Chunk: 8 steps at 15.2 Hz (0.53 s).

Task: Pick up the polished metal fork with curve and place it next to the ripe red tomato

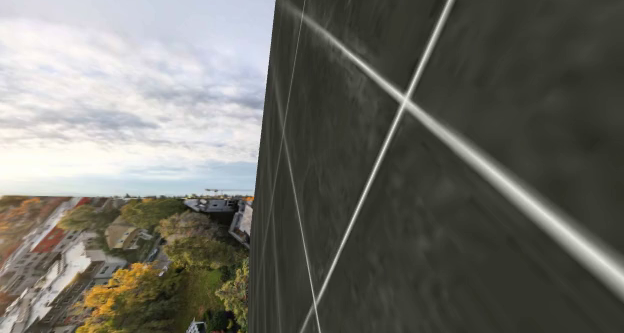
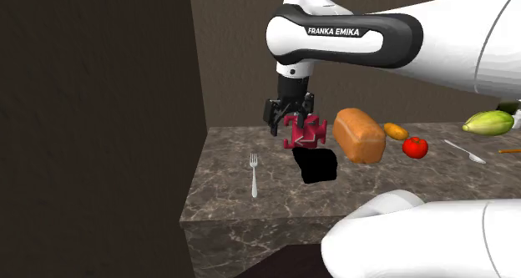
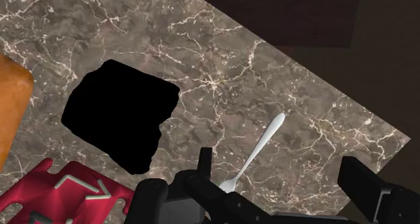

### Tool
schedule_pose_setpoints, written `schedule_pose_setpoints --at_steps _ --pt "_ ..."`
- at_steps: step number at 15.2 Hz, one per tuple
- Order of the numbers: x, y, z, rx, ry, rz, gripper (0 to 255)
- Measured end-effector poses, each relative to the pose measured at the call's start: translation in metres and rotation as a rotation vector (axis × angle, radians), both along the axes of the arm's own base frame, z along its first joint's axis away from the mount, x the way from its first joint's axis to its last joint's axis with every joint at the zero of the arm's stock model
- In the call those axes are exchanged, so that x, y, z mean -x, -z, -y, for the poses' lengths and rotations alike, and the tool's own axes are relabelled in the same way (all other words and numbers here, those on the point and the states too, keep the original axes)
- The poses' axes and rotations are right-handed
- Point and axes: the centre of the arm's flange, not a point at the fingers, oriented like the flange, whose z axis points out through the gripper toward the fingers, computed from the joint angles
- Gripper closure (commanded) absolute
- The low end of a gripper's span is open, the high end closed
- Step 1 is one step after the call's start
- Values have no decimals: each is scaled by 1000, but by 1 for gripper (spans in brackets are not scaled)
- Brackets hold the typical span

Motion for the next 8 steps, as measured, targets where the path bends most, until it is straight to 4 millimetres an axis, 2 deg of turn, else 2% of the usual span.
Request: schedule_pose_setpoints --at_steps 2,8 --pt "-4 6 -1 0 11 -1 0" --pt "-52 56 -12 2 143 2 0"
